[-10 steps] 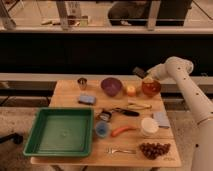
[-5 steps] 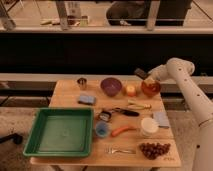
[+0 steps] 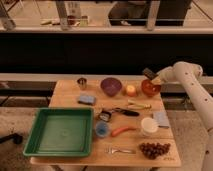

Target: Place eraser in red bowl

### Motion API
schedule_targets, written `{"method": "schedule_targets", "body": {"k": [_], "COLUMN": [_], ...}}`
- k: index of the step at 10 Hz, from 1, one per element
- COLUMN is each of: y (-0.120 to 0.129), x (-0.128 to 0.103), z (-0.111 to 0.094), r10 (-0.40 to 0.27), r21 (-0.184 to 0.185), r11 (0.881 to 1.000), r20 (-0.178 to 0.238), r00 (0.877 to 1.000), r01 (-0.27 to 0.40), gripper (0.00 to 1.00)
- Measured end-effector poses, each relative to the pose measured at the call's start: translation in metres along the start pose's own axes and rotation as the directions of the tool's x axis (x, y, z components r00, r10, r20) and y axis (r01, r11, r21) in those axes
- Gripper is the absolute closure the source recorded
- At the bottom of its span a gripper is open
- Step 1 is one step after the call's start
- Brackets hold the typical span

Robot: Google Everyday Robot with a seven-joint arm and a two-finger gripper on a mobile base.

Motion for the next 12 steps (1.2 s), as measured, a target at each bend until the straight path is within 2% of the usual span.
{"method": "schedule_targets", "body": {"k": [2, 3, 4, 5, 7, 10, 12], "y": [-0.002, 0.001, 0.003, 0.007, 0.015, 0.020, 0.022], "x": [0.007, 0.006, 0.007, 0.006, 0.000, 0.000, -0.004], "z": [-0.002, 0.000, -0.001, 0.000, 0.002, 0.003, 0.007], "r10": [0.014, 0.008, -0.001, -0.011, -0.032, -0.042, -0.045], "r21": [0.008, -0.004, -0.009, -0.018, -0.032, -0.040, -0.044], "r11": [1.000, 1.000, 1.000, 1.000, 0.999, 0.998, 0.998], "r20": [-0.011, -0.009, -0.008, -0.007, -0.004, -0.009, -0.011], "r00": [1.000, 1.000, 1.000, 1.000, 0.999, 0.999, 0.999], "r01": [-0.013, -0.008, 0.001, 0.011, 0.031, 0.042, 0.045], "gripper": [0.81, 0.84, 0.81, 0.75, 0.52, 0.23, 0.20]}}
